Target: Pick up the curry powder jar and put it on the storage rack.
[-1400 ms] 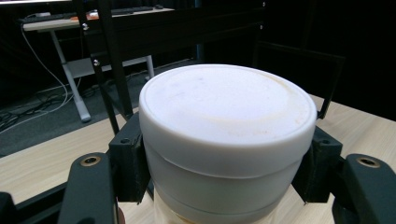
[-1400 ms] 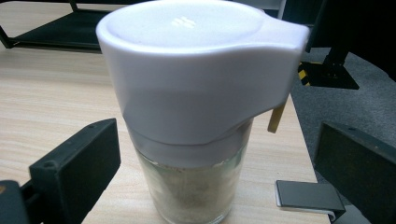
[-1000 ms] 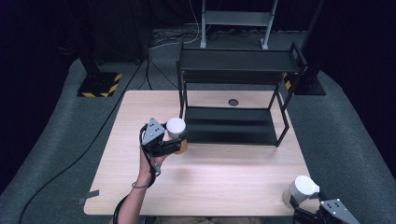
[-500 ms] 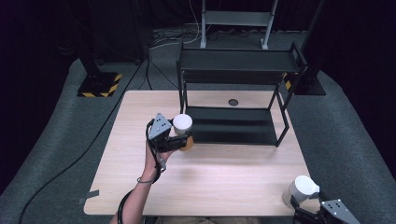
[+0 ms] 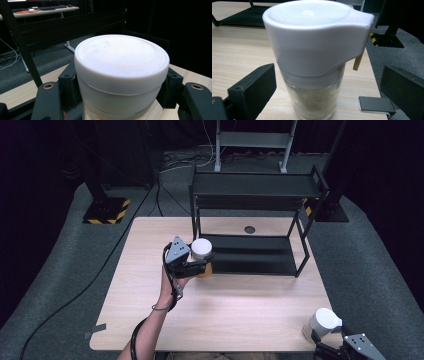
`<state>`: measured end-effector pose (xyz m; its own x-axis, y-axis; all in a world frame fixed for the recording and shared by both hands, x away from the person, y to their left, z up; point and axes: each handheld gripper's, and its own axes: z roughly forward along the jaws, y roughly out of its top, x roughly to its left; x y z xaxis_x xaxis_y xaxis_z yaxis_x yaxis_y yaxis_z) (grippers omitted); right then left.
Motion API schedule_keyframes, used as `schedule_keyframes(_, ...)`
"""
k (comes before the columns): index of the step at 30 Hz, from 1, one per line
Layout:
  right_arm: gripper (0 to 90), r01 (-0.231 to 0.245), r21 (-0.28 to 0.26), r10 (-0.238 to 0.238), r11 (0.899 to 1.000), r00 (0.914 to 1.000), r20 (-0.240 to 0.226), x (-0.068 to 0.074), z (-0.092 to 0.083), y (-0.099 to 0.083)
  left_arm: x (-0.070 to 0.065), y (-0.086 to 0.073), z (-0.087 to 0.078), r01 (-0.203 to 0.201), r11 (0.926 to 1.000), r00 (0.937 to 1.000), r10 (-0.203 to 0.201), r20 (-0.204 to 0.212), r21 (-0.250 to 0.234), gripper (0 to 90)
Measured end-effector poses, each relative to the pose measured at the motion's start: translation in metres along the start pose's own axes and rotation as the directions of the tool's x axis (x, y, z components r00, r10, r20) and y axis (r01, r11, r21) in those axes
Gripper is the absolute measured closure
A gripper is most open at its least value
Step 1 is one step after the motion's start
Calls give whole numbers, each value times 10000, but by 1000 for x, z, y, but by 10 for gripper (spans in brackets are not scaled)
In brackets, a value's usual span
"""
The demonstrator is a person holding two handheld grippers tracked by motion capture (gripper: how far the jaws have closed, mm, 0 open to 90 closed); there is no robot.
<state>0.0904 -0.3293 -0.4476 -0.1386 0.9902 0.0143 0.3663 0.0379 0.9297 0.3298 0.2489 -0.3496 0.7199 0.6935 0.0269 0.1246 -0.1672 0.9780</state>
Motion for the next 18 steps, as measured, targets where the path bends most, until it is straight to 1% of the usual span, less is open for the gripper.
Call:
schedule_keyframes(8,0,1,22,-1,10000,10000,-33,0,0,0,3,7,7,30,9999,10000,-29,54,-105,336)
schedule_keyframes(13,0,-6,16,6,10000,10000,-21,0,0,0,6,11,11,30,10000,10000,-30,94,-73,336)
schedule_keyframes(18,0,-2,28,2,10000,10000,-22,0,0,0,10,13,15,195,9997,9997,-193,140,-149,336)
